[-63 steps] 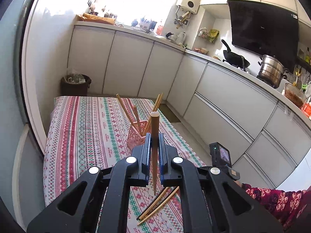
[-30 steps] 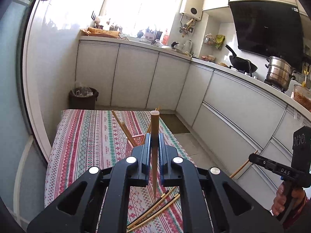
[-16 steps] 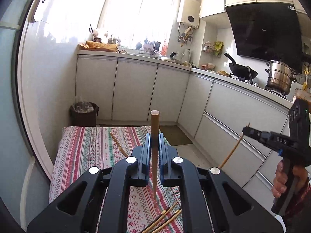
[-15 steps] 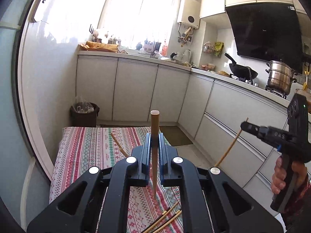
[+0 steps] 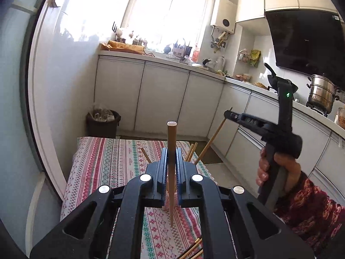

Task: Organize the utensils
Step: 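Open the right tool to drop its stick into the basket while the left holds its stick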

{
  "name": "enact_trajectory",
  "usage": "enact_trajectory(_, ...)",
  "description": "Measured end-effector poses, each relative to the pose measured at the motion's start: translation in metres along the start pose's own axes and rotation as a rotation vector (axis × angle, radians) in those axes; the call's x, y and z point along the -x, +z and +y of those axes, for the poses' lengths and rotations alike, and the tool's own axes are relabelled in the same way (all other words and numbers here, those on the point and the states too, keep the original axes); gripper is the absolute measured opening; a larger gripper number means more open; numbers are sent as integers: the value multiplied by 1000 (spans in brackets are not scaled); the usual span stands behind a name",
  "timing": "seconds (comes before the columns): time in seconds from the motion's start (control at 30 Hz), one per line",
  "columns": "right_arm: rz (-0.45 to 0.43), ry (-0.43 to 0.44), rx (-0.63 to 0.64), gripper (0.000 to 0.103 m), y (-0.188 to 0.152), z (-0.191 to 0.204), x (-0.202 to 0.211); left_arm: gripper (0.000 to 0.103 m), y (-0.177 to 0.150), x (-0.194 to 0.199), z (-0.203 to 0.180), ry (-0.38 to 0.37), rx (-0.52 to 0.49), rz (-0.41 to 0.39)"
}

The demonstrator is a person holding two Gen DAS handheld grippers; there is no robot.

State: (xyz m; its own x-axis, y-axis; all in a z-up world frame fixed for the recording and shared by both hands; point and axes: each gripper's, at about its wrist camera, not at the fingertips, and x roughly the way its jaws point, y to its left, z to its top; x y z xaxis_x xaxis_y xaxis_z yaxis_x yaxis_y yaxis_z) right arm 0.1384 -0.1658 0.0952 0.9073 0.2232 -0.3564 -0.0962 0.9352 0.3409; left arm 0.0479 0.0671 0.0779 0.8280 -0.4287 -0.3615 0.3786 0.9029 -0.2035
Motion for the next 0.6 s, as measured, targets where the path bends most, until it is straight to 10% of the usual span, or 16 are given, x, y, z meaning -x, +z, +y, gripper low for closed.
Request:
enact_trajectory(0.2,7,-27,35,40,-13,11,-13,6,26,-13,-18,-8,-38,-46)
enact_trajectory(0.6,-47,-35,16,49,-5,-5,40,6,50,-80,-47,15,-59,-98)
